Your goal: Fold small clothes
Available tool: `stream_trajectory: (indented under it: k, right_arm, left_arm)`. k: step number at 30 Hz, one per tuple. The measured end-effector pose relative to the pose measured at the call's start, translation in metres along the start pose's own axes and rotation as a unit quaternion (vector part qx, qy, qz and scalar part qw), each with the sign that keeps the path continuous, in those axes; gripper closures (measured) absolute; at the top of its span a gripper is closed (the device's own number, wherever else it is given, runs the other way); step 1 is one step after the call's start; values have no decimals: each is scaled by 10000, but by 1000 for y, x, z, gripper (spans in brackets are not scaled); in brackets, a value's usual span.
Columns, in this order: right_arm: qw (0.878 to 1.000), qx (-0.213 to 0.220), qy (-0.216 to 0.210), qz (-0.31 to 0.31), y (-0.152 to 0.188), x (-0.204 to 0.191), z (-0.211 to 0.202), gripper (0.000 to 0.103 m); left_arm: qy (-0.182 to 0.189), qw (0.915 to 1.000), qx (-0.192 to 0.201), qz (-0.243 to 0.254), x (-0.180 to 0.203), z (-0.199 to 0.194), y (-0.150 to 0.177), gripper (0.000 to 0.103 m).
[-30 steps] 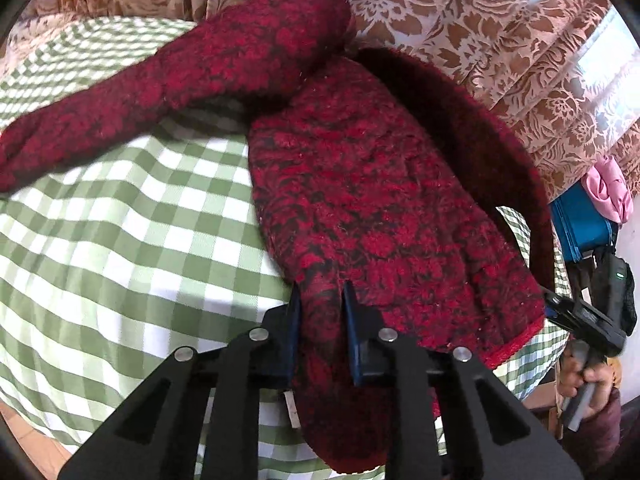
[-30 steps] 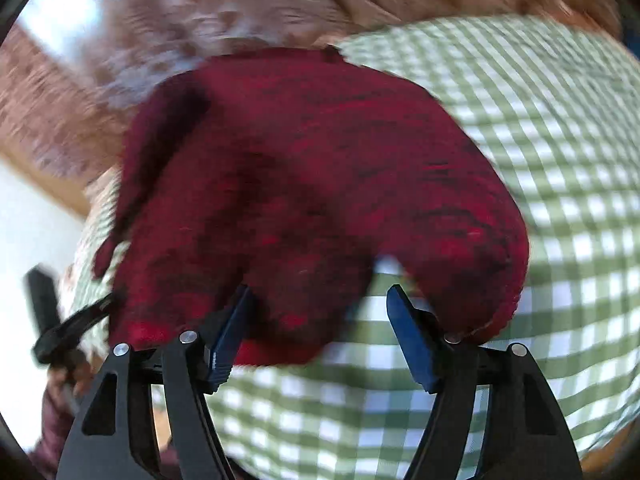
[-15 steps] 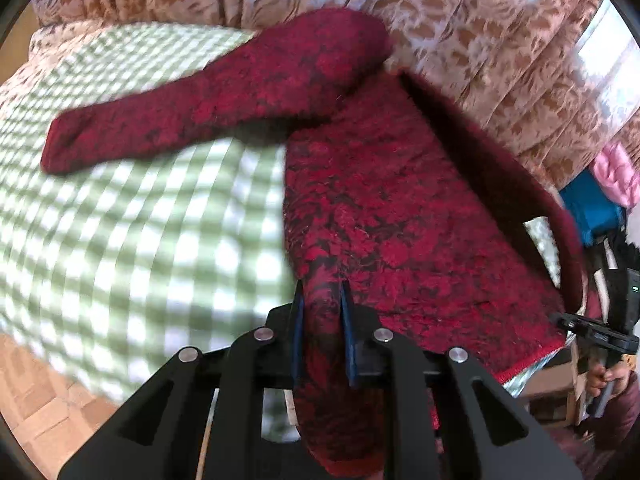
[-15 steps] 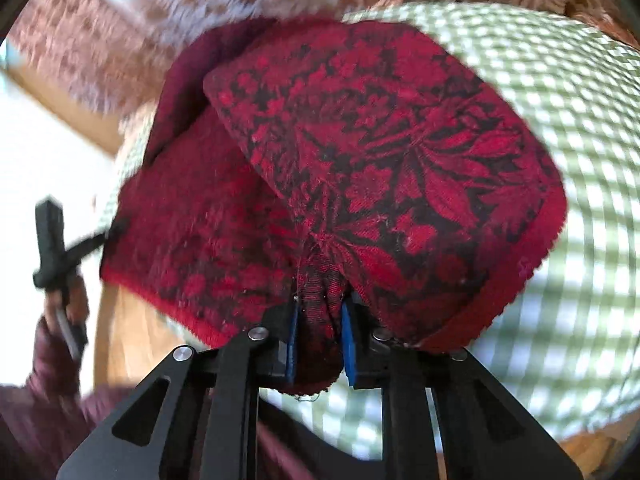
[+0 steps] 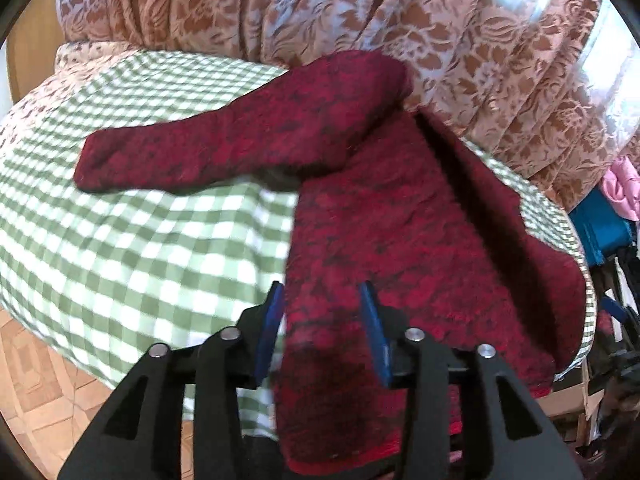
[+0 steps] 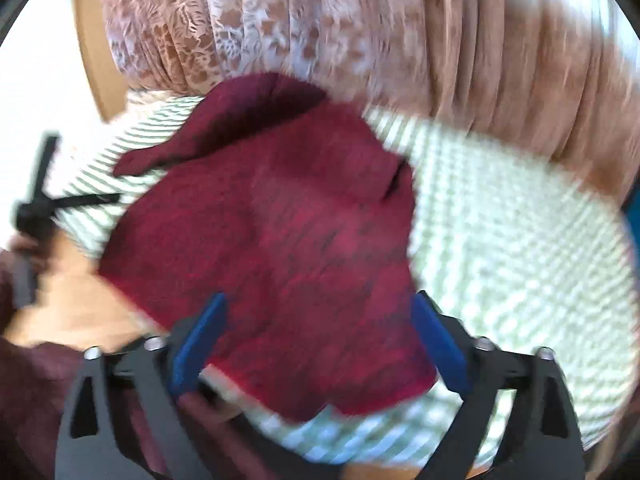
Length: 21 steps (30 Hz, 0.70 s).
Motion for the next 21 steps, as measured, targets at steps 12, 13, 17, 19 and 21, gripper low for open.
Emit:
stream_trajectory:
  k: [12,13,17,19,21]
  right_arm:
    - [9978,-381,-237,485,4,33,46,85]
    - [9958,-221,-412,787,-5,51,33,85]
    - [9855,226,-87,1679,-29,133,4,90]
    - [9770,362,170,2094,-39,175,1,94]
    - [9667,360,549,2472,-46,217,9,96]
  left_arm:
    - [249,9974,-266,619,54,27,3,61]
    - [244,9970,-294,677,56,29,3,61]
    - [225,9964,-446,686,53,39,3,61]
    - [194,9964,-509,642,50,44,2,61]
    - [179,9965,-549,601,48,48,2,61]
Point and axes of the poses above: each gripper's, at about its wrist camera, not at the fingertips, and z roughly the way its jaws point, x to its right, y to its underside, the point moved 5 cm from there along z, roughly the way its jaws point, and after that the axes turned 9 degrees about -x, right-handed, at the moved point
